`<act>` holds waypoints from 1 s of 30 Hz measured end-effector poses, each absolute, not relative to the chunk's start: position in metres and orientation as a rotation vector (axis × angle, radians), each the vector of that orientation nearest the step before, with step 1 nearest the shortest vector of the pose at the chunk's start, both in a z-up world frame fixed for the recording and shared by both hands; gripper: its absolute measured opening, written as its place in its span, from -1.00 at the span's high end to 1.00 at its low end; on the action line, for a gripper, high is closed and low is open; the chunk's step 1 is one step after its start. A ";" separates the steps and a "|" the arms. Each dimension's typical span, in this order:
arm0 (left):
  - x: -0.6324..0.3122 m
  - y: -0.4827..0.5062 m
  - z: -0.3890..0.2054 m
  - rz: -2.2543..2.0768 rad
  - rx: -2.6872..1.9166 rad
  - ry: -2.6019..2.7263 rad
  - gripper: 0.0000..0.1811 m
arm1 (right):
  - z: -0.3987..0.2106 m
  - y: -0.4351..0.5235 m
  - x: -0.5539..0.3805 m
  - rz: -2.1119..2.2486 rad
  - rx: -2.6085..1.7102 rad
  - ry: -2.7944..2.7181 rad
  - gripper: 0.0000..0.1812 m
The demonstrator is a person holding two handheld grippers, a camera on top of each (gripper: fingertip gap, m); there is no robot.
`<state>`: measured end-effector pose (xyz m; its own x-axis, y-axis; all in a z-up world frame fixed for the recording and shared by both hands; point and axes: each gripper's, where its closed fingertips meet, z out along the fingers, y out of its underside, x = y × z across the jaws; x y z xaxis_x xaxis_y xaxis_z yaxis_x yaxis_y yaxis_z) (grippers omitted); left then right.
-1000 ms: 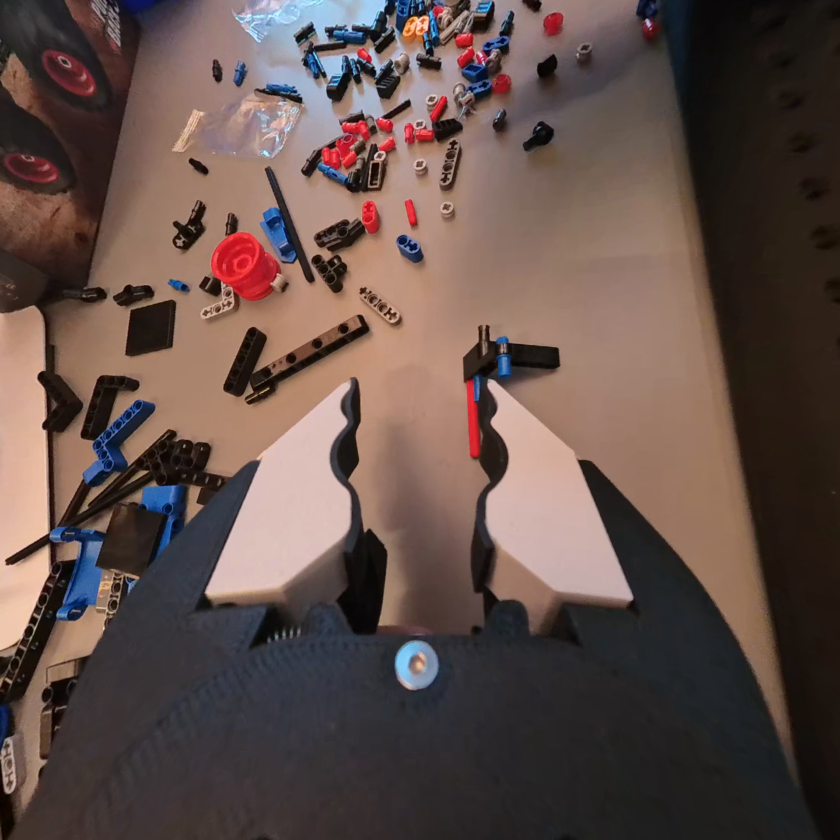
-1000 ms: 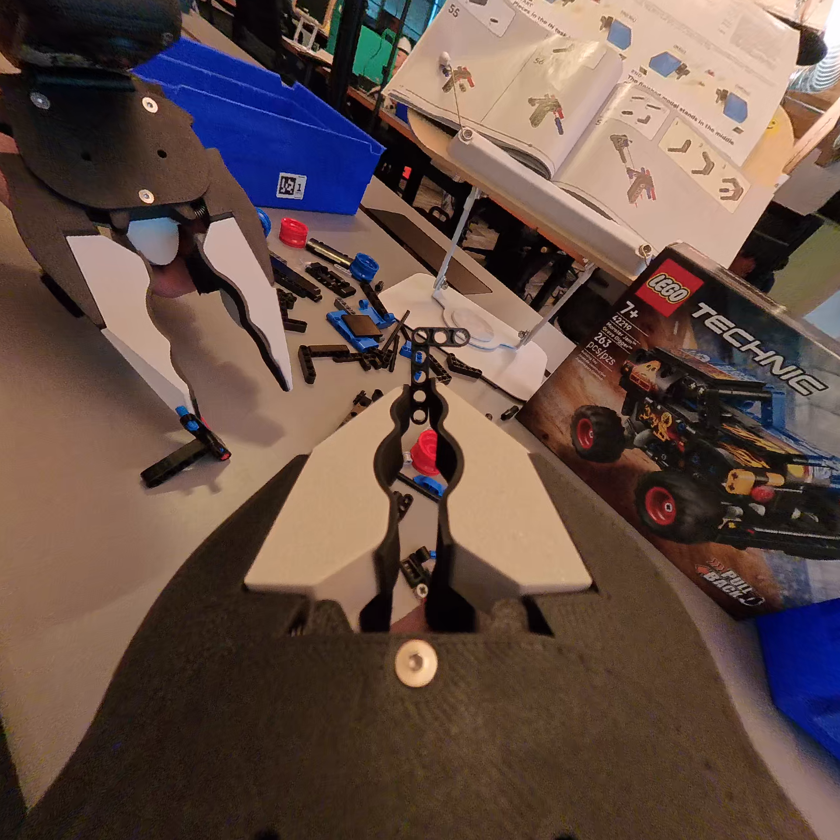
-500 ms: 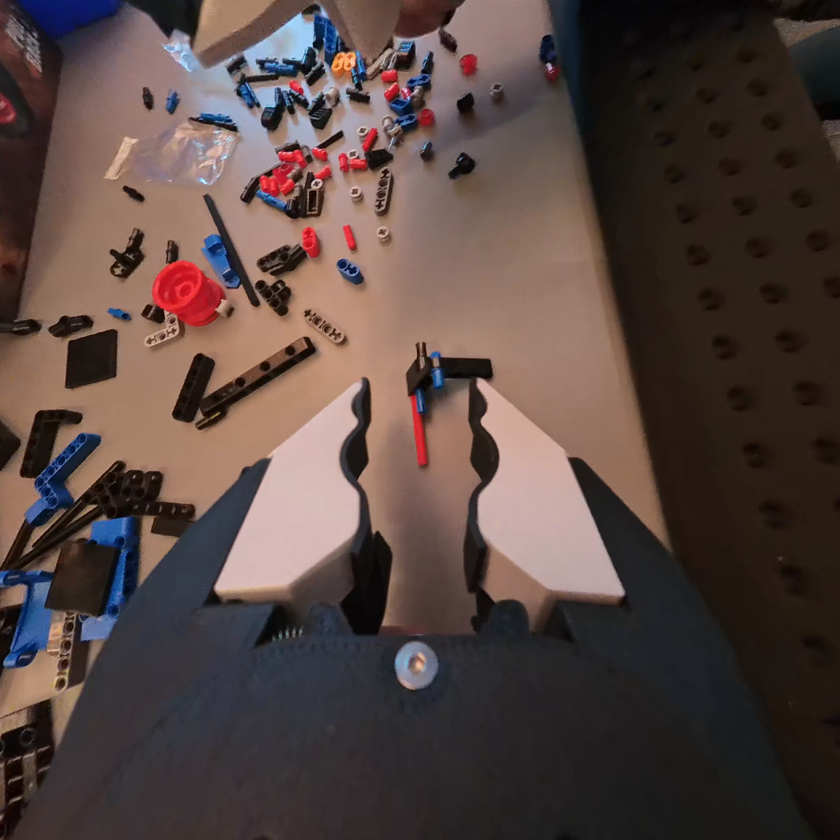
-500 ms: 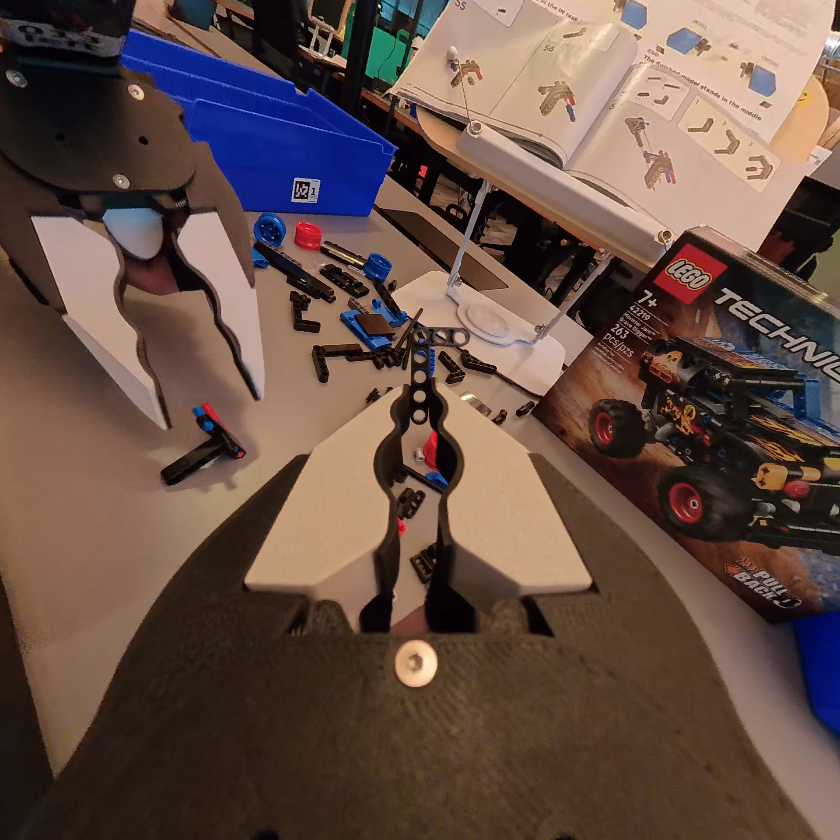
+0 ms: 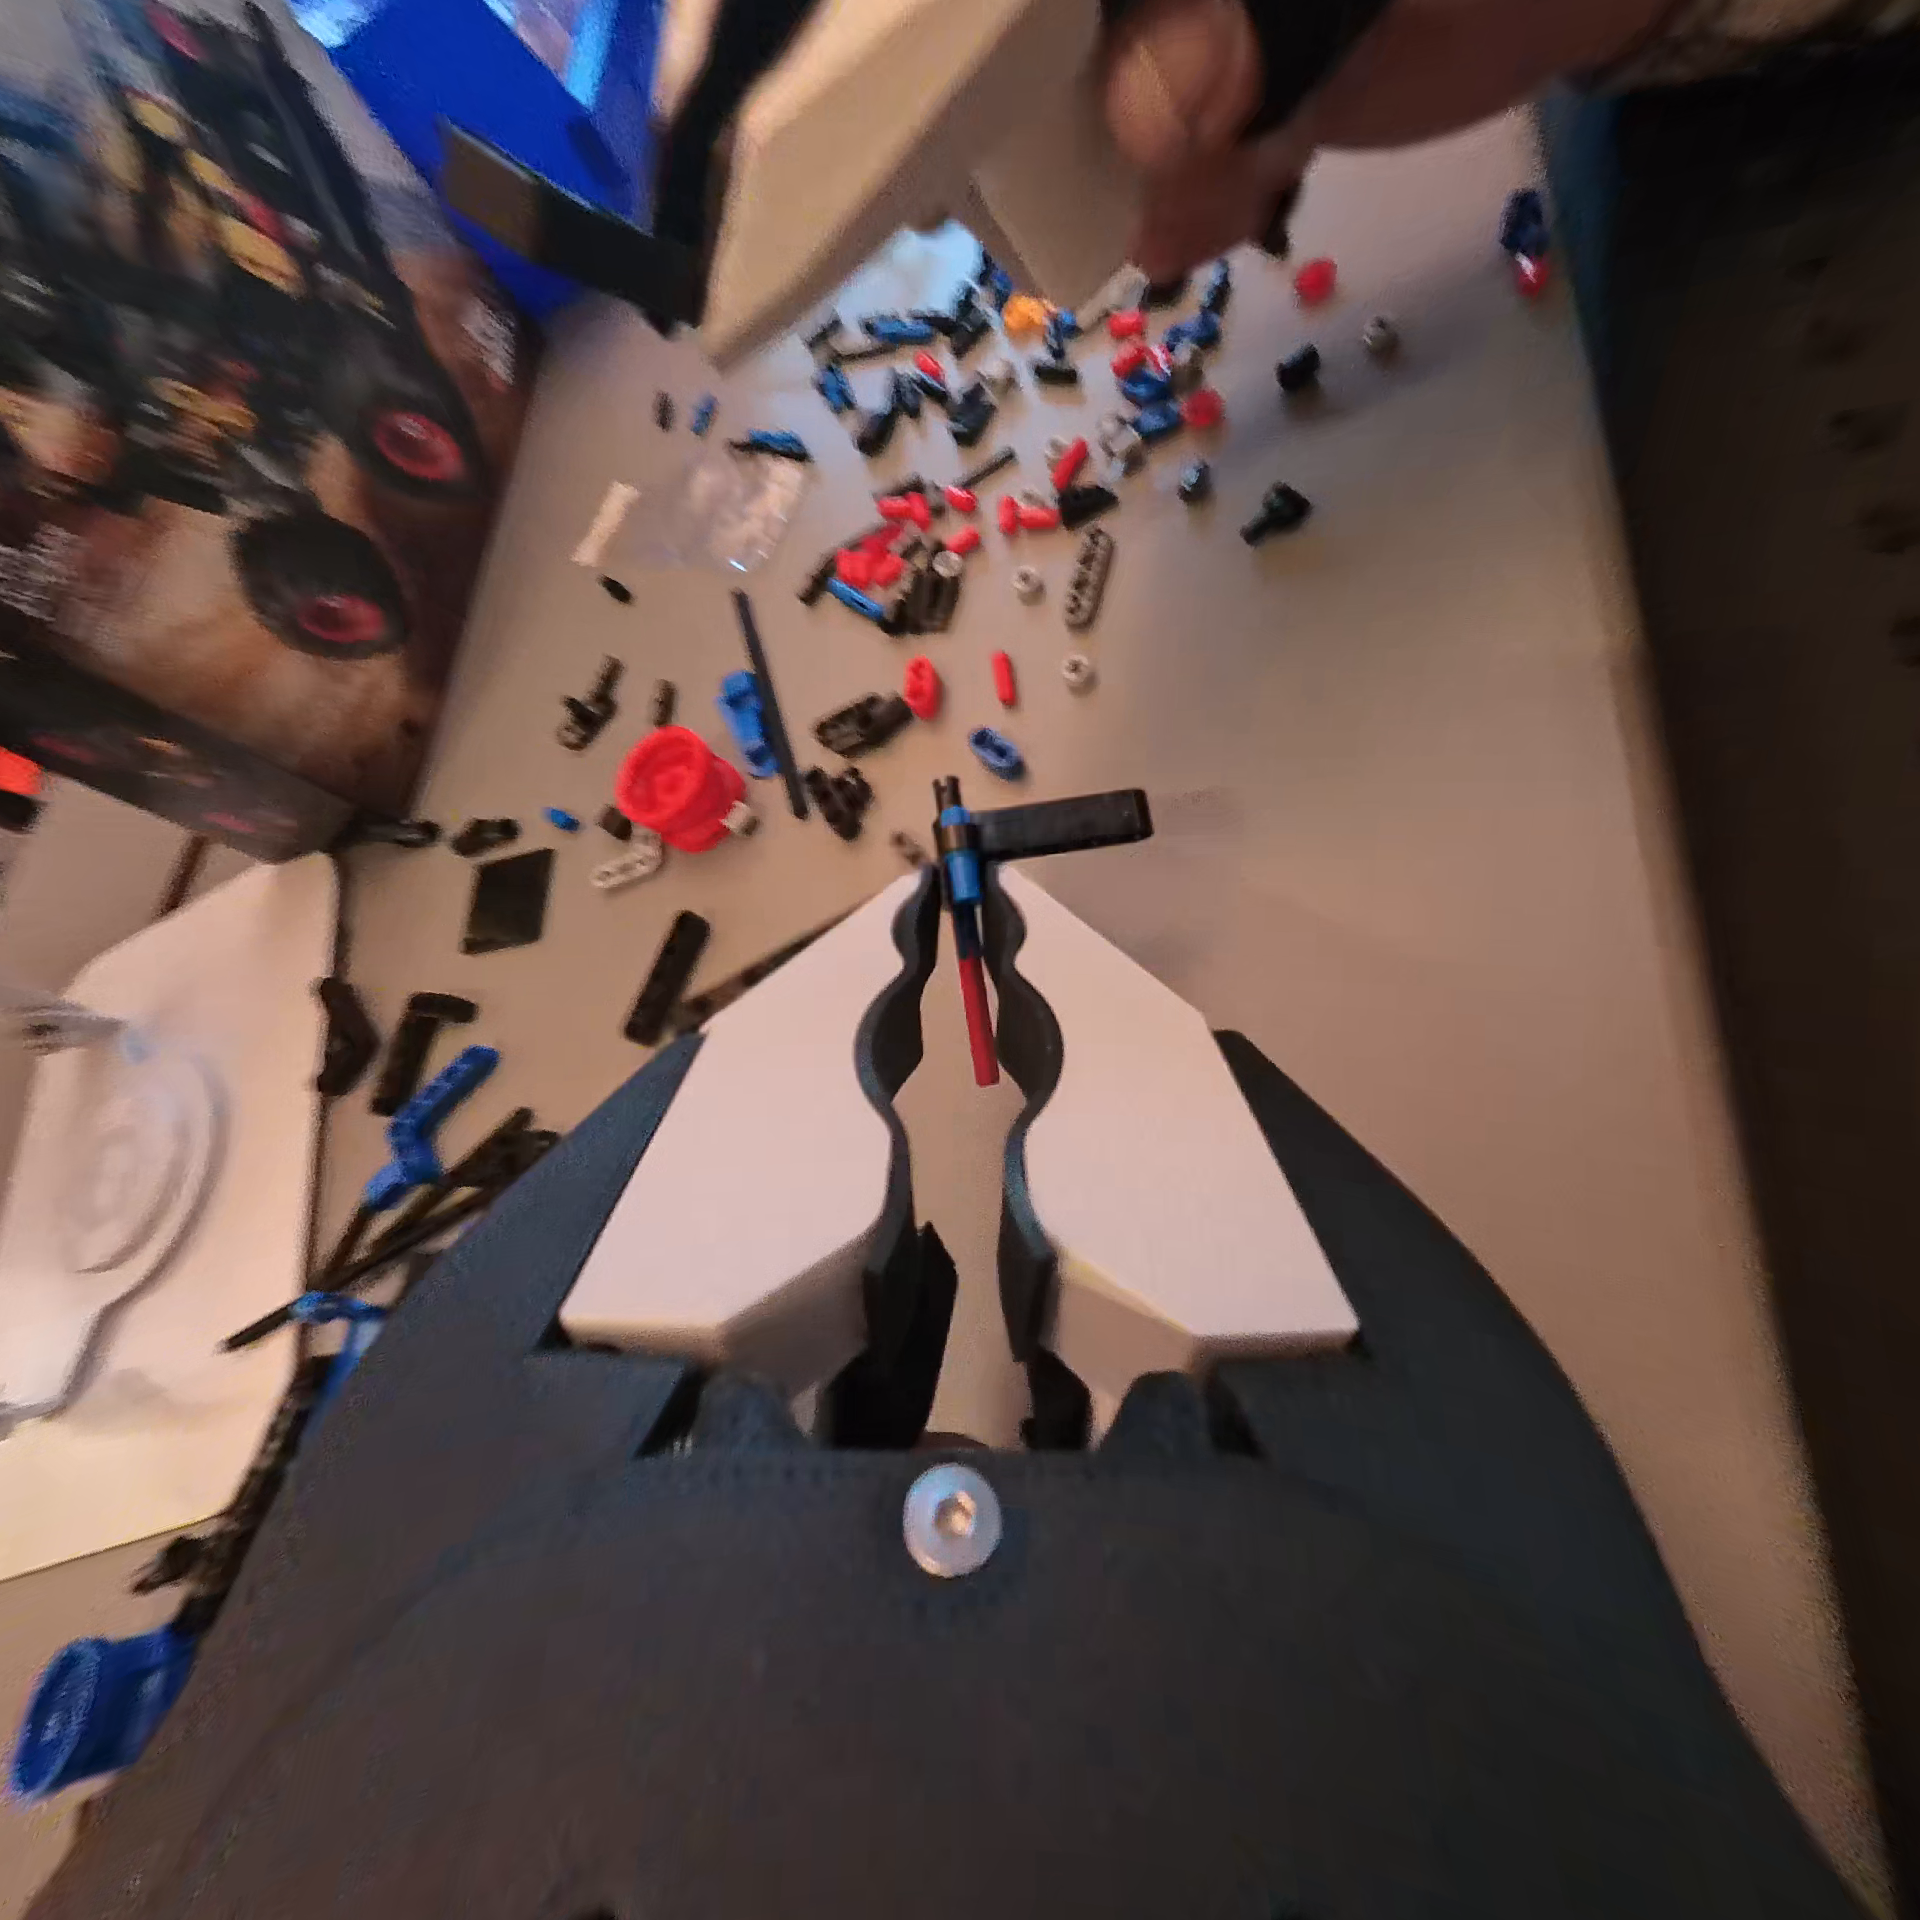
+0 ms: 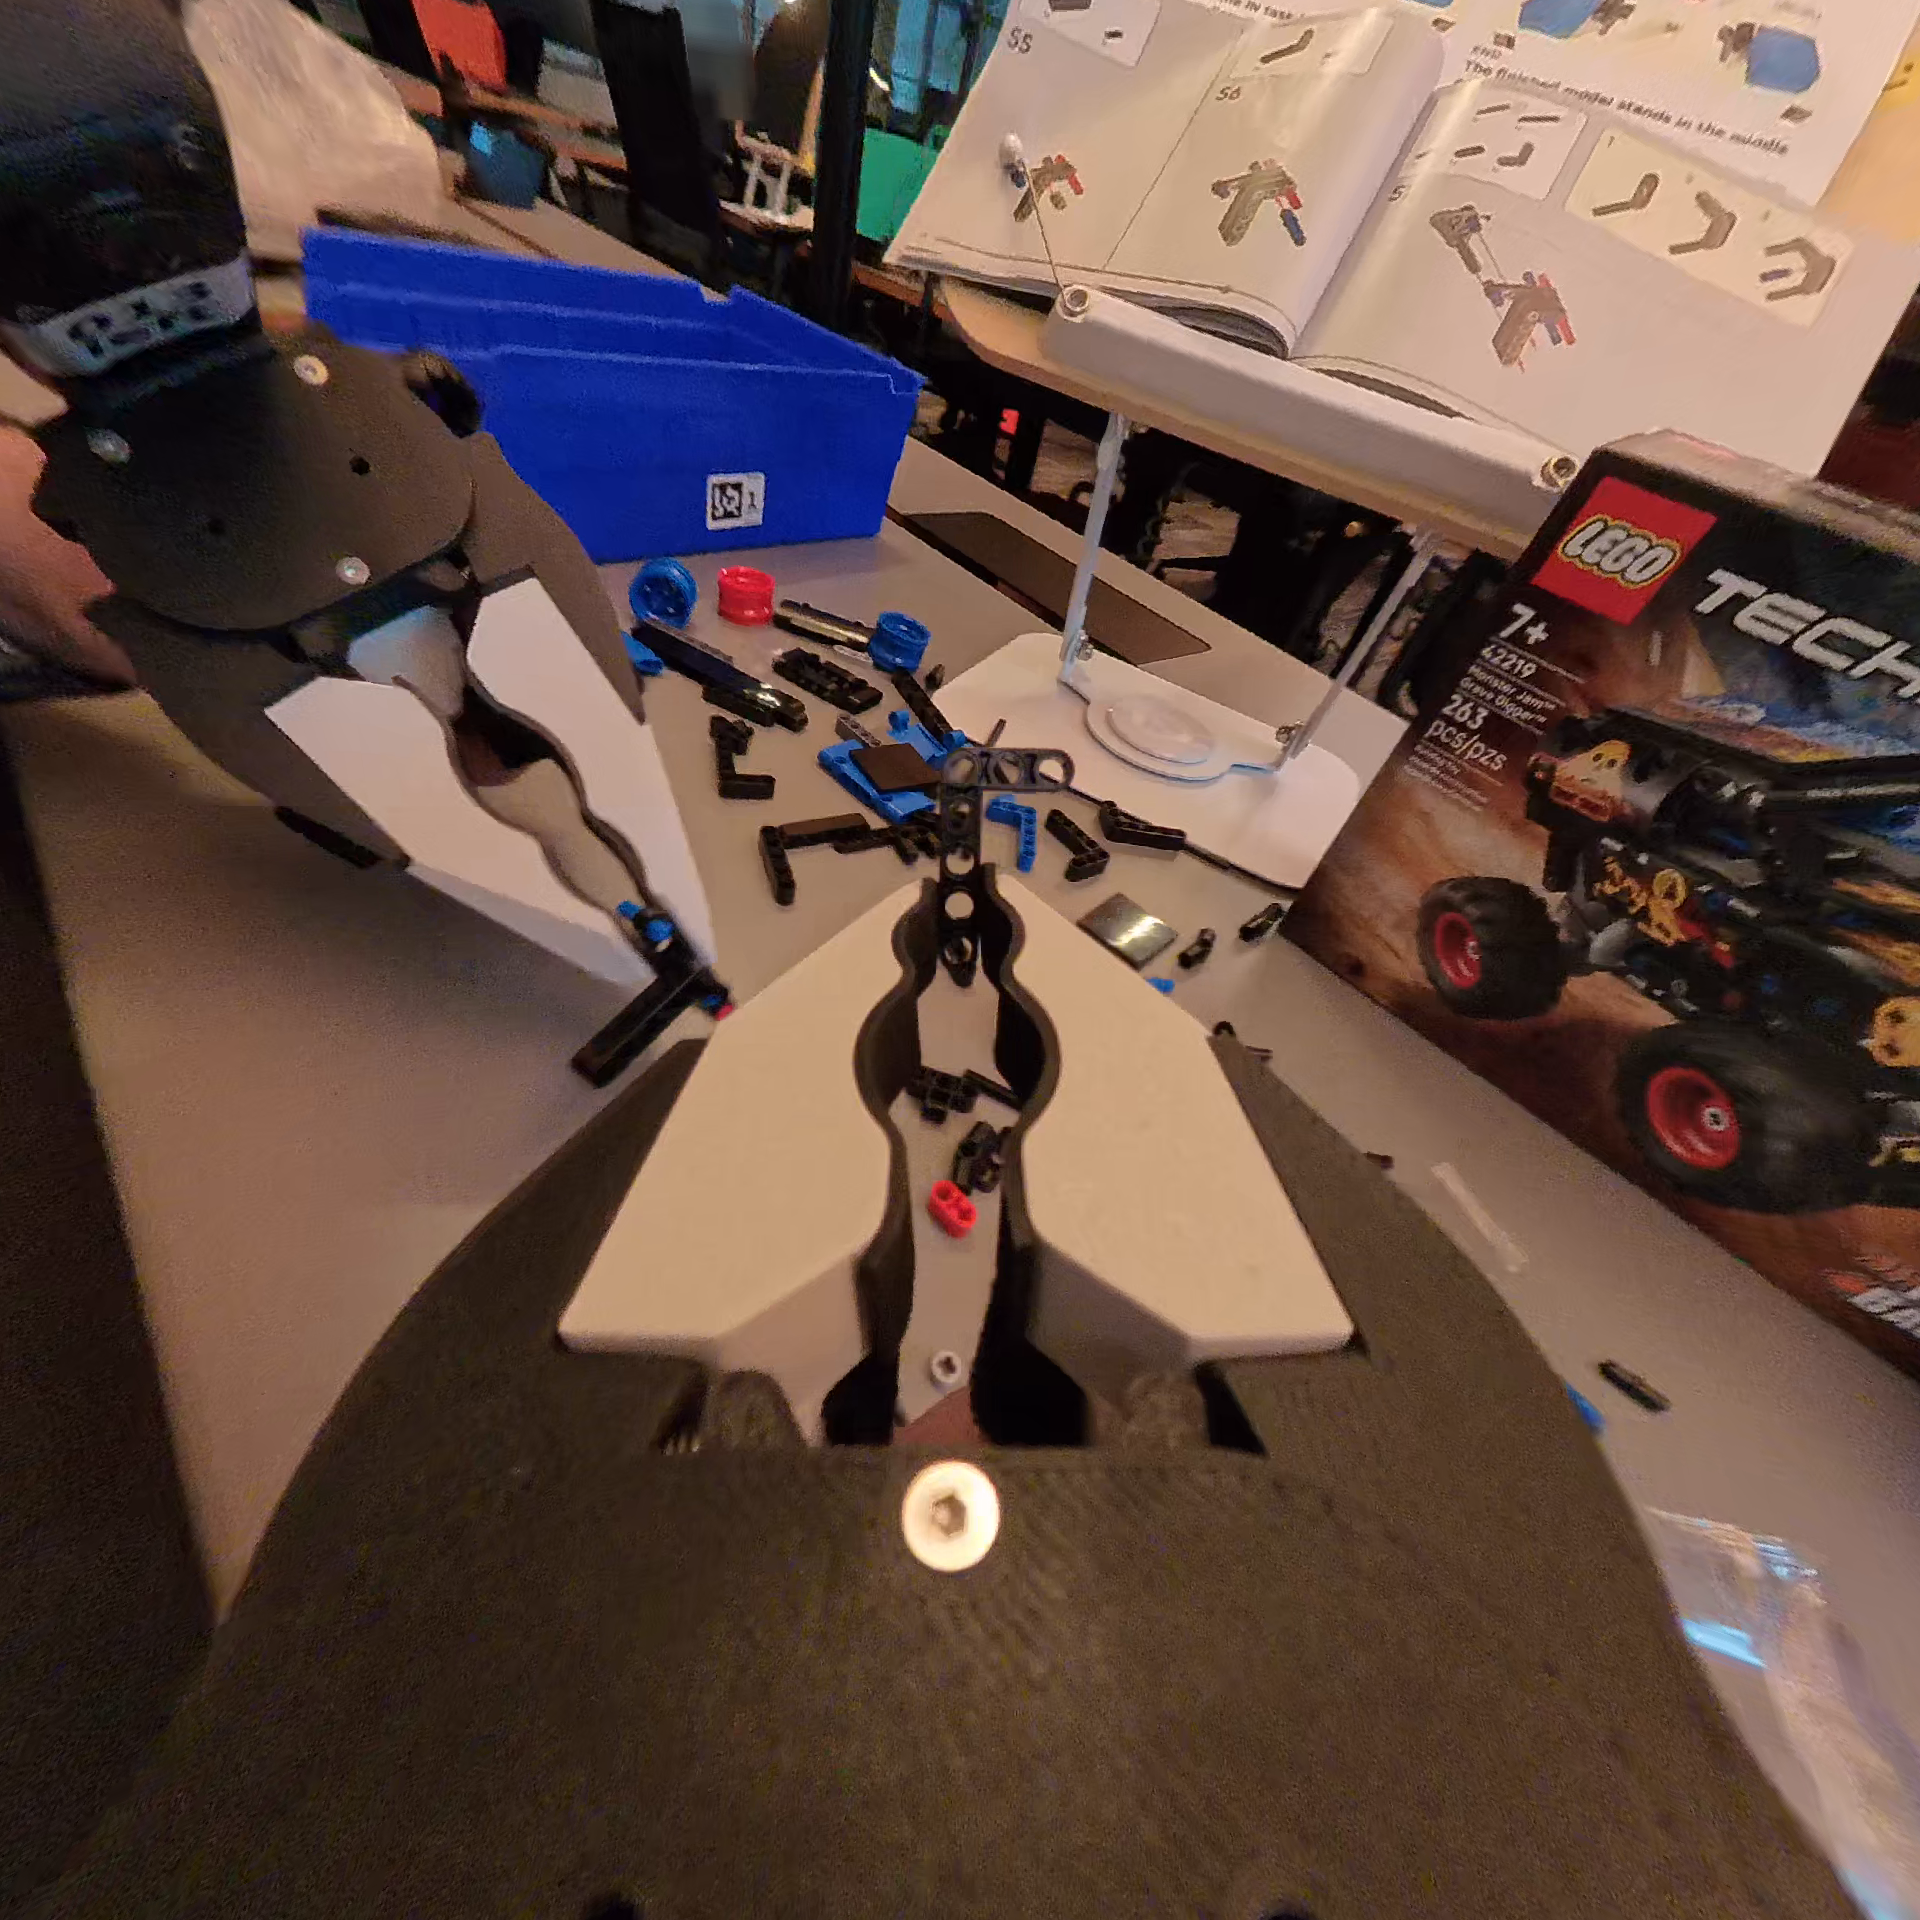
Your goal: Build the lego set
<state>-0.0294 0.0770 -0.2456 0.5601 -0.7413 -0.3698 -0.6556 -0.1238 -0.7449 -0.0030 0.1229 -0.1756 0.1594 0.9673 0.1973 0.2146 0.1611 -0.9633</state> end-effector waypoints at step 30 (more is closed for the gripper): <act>-0.024 0.084 -0.161 0.527 -1.272 1.118 0.96 | -0.170 0.070 -0.014 1.686 -1.446 -1.262 0.96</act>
<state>-0.0243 0.0843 -0.1612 0.4165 -0.2518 -0.8736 -0.8342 0.2760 -0.4773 -0.0139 0.0698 -0.1699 -0.2457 0.8778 -0.4112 0.1474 -0.3854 -0.9109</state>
